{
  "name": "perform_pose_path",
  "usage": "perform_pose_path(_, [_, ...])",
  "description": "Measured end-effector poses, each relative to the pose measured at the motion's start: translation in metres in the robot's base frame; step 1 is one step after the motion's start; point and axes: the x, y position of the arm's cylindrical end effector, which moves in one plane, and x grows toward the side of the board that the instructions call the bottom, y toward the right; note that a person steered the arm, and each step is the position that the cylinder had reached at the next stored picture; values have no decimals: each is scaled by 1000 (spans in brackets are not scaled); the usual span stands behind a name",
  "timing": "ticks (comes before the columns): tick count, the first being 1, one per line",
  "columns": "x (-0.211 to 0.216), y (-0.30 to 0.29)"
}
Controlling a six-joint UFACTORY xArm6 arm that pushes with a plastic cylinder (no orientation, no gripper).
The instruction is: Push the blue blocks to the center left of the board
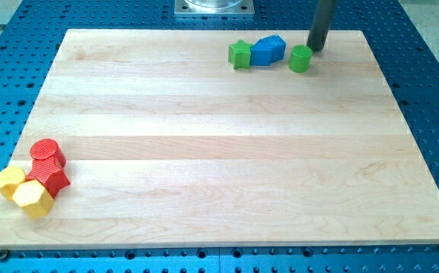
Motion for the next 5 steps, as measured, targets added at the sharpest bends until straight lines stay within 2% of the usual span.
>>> perform_pose_path(3, [0,3])
perform_pose_path(4, [12,4])
perform_pose_path(5, [63,-26])
